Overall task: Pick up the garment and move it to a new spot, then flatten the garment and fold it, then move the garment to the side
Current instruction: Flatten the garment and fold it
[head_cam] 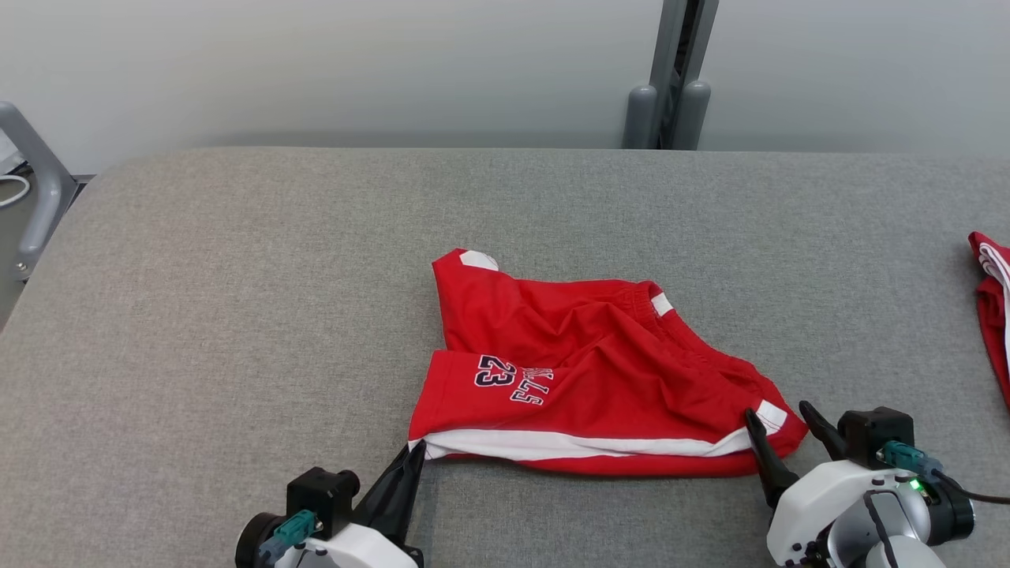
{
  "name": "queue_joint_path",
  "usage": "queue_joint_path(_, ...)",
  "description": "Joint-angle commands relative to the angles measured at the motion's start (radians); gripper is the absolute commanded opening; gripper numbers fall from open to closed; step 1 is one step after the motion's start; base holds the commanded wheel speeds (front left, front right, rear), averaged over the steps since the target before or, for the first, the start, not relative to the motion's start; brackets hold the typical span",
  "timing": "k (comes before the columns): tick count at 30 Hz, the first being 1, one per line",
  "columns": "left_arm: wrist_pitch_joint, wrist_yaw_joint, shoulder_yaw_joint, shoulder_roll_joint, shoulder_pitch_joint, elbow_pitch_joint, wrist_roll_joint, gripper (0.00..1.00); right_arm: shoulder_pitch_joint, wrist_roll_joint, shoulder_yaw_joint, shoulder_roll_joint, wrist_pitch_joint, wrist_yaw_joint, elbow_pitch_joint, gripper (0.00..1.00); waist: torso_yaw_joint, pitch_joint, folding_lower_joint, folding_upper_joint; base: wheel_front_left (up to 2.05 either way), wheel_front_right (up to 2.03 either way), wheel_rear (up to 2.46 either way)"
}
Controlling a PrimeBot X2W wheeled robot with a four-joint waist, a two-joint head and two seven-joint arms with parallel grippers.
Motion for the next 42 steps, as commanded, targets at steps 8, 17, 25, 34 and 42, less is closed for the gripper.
queue_joint_path(8,-0.002,0.005,-0.005,0.005,-0.019,-0.002,-0.009,0.0,-0.016,0.016,0.015,-0.009,0.018,0.0,0.015,1.0,-0.003,0.009,0.0,0.0,0.0,0.0,0.0)
queue_joint_path(17,-0.005,0.007,-0.013,0.008,-0.028,0.008,-0.012,0.0,-0.029,0.023,0.024,-0.008,0.011,0.0,0.043,0.49,0.004,0.013,0.0,0.0,0.0,0.0,0.0)
queue_joint_path(25,-0.005,0.012,-0.016,0.014,-0.029,0.011,-0.019,0.0,-0.035,0.039,0.036,-0.01,-0.005,0.0,0.054,0.0,0.002,0.009,0.0,0.0,0.0,0.0,0.0)
queue_joint_path(34,-0.014,0.017,-0.016,0.019,-0.022,0.011,-0.027,0.0,-0.025,0.066,0.046,-0.026,-0.027,0.0,0.02,0.0,-0.007,-0.005,0.0,0.0,0.0,0.0,0.0)
queue_joint_path(42,-0.029,0.025,-0.012,0.018,-0.014,0.004,-0.035,0.0,-0.035,0.058,0.035,-0.044,-0.118,0.0,-0.067,0.0,-0.011,-0.02,0.0,0.0,0.0,0.0,0.0)
